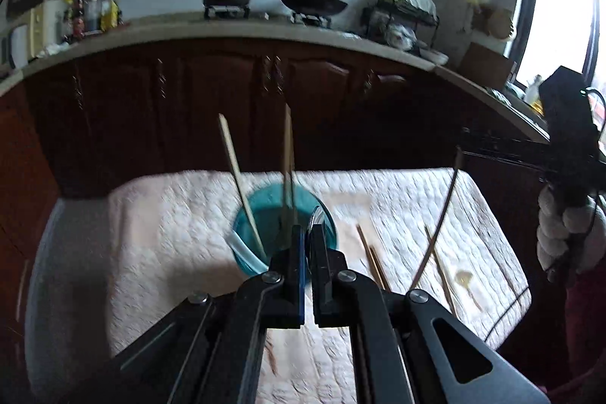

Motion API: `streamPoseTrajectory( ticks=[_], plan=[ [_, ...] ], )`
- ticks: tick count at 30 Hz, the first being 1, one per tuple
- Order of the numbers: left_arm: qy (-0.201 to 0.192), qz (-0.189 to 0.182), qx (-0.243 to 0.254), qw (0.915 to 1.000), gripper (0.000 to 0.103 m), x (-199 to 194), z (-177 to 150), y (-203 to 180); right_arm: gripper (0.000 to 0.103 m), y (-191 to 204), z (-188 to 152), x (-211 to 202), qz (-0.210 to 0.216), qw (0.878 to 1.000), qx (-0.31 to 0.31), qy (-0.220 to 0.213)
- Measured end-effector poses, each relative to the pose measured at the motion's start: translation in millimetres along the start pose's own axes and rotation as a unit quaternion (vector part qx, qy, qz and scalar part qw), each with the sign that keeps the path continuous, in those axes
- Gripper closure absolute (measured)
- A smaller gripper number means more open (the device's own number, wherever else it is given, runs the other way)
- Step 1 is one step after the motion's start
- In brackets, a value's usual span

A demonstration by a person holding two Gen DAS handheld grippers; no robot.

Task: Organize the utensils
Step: 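Carry the spoon and chopstick over the cup while both tools open to drop them in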

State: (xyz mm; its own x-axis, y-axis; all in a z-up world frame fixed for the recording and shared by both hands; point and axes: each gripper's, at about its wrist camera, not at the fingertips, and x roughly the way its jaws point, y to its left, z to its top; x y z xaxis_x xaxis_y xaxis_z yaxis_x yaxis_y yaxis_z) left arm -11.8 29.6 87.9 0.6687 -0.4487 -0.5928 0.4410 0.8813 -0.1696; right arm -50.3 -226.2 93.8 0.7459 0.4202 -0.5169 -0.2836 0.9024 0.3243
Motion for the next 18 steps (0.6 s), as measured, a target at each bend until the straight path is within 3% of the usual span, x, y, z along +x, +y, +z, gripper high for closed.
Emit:
streamPoseTrajectory(
  ticks=[8, 15, 18],
  plan=[
    [-0.054, 0.103, -0.002, 0.9932, 0.101, 13.0, 47.9, 25.5, 0.096, 33.2, 56.8, 10.1, 0.012, 0.999, -0.024, -0.045],
    [-0.091, 0.197, 0.042, 0.9753, 0.101, 39.4, 59.6, 23.0, 0.096, 47.6, 87.6, 49.9, 0.007, 0.998, -0.03, -0.048],
    [-0.101, 0.219, 0.056, 0.969, 0.101, 48.1, 52.8, 20.9, 0.096, 48.5, 91.2, 67.3, -0.003, 0.998, -0.036, -0.045]
  ],
)
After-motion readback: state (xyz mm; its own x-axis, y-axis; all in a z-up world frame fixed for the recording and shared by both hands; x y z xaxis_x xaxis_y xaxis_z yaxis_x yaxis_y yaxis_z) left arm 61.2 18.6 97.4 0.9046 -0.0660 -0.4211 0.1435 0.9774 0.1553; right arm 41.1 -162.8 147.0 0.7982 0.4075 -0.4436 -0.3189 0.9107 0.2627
